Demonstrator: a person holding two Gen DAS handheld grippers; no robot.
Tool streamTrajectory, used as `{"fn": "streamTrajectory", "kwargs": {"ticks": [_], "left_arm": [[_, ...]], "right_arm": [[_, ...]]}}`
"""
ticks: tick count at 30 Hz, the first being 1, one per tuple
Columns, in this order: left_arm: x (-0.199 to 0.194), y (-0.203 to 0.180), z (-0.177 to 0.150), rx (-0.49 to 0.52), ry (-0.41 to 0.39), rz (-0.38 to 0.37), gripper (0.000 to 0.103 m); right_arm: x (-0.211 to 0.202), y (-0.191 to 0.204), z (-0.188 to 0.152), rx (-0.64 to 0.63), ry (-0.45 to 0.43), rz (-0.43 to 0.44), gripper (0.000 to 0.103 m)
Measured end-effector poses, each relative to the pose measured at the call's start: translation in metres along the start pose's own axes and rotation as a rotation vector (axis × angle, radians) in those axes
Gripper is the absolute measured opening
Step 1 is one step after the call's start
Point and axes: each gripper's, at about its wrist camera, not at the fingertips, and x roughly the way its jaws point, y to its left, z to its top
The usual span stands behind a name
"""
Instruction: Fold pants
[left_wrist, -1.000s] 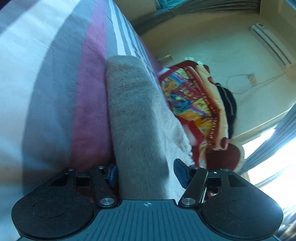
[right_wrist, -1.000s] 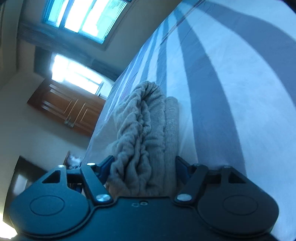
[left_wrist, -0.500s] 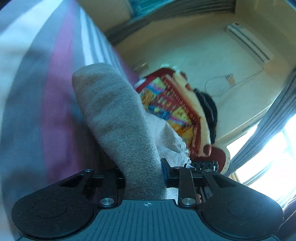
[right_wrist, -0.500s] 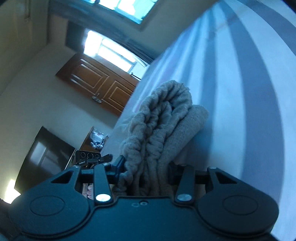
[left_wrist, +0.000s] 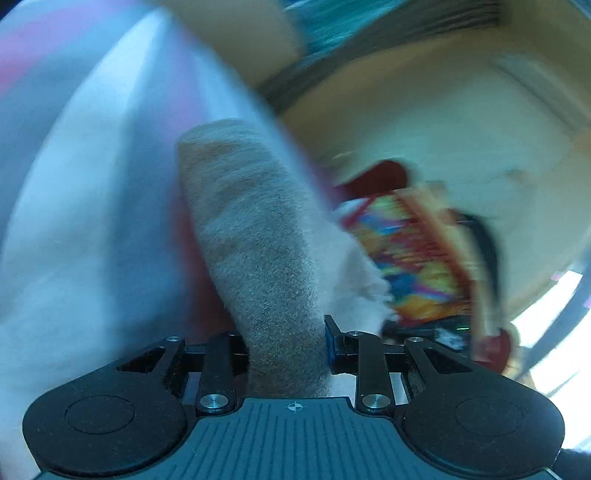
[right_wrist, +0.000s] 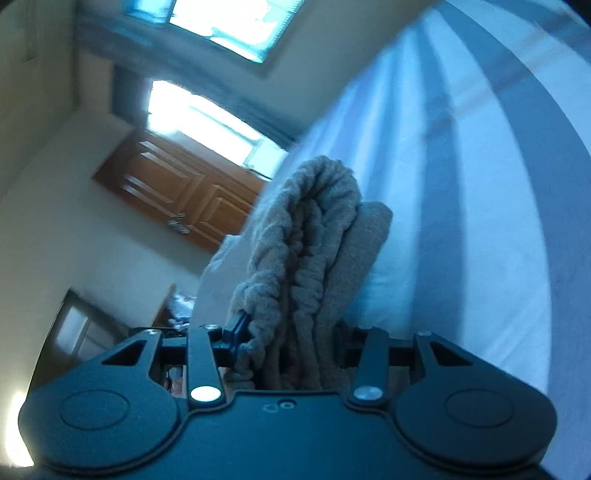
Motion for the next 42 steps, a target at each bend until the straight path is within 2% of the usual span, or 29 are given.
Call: {"fn": "streamTrajectory", "kwargs": {"ticks": [2,5,7,10,12,14,15,18,20,21,23,27,30,34,39,42], "left_arm": [[0.002,0.012,-0.01,0.0,-0.033,-0.027,0.032],[0.0,0.009,-0.014,0.006,-0.049,-0.019,0.035],[-0.004,-0.002,-0.017,0.026,-0.051,0.017,0.044],[-0.021,-0.026,-0.034,0.113,-0.069,0.107,0.064],[-0.032,-0.049,-0.053,0.209,-0.084,0.205,0.091],[-0.043,-0.075,-0.078,0.31,-0.123,0.345,0.101],[-0.048,-0.087,-0.091,0.337,-0.156,0.418,0.103],[-0.066,-0.113,-0.117,0.314,-0.225,0.501,0.103],[-0.071,-0.135,-0.14,0.361,-0.228,0.612,0.103],[-0.077,-0.145,-0.153,0.393,-0.238,0.641,0.103],[-0.091,-0.168,-0.179,0.441,-0.26,0.644,0.103],[-0.12,-0.212,-0.225,0.526,-0.284,0.664,0.103],[-0.143,-0.241,-0.254,0.547,-0.305,0.678,0.103],[-0.173,-0.273,-0.285,0.568,-0.327,0.7,0.103],[-0.209,-0.299,-0.316,0.582,-0.362,0.696,0.103],[-0.226,-0.313,-0.33,0.59,-0.384,0.678,0.103]], "right_arm": [[0.014,-0.023,-0.011,0.049,0.031,-0.126,0.054],[0.011,-0.028,-0.02,0.061,-0.016,-0.084,0.057],[0.008,-0.026,-0.026,0.049,-0.031,-0.086,0.057],[0.0,-0.02,-0.033,0.069,-0.054,-0.098,0.063],[-0.017,-0.008,-0.053,0.068,-0.073,-0.115,0.071],[-0.03,0.004,-0.071,0.046,-0.088,-0.147,0.084],[-0.031,0.009,-0.078,0.031,-0.09,-0.169,0.086],[-0.039,0.033,-0.111,-0.048,-0.093,-0.291,0.091],[-0.05,0.056,-0.134,-0.132,-0.109,-0.389,0.101],[-0.056,0.069,-0.148,-0.179,-0.122,-0.438,0.103],[-0.069,0.095,-0.176,-0.262,-0.16,-0.506,0.102],[-0.089,0.159,-0.239,-0.512,-0.288,-0.676,0.102],[-0.106,0.197,-0.282,-0.609,-0.343,-0.7,0.102],[-0.127,0.234,-0.321,-0.634,-0.388,-0.706,0.102],[-0.138,0.263,-0.353,-0.669,-0.411,-0.713,0.102],[-0.135,0.277,-0.361,-0.716,-0.42,-0.724,0.102]]}}
